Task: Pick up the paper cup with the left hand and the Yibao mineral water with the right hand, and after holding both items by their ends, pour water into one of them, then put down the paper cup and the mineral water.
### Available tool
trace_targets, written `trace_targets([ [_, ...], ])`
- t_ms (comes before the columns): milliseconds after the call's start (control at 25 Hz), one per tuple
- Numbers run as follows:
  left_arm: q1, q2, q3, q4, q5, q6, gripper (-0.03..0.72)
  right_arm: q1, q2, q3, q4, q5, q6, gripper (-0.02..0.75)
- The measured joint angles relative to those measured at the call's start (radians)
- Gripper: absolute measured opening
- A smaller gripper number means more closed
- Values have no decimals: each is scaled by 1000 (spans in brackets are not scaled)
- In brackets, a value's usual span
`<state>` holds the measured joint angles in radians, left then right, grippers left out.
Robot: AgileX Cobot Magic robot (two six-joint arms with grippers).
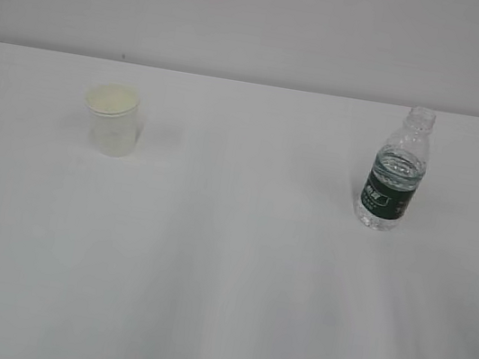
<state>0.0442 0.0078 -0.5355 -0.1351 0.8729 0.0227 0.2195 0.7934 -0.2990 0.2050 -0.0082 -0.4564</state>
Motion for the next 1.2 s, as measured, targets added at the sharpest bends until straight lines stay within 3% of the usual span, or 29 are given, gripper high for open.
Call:
trace_targets([
  [440,0,0,0,0,-2,0,582,10,217,0,-12,-188,51,589],
  [680,0,0,0,0,-2,0,583,10,282,0,-149,-259,193,588],
  [1200,0,0,0,-3,-2,0,582,10,318,0,-205,-302,304,588],
])
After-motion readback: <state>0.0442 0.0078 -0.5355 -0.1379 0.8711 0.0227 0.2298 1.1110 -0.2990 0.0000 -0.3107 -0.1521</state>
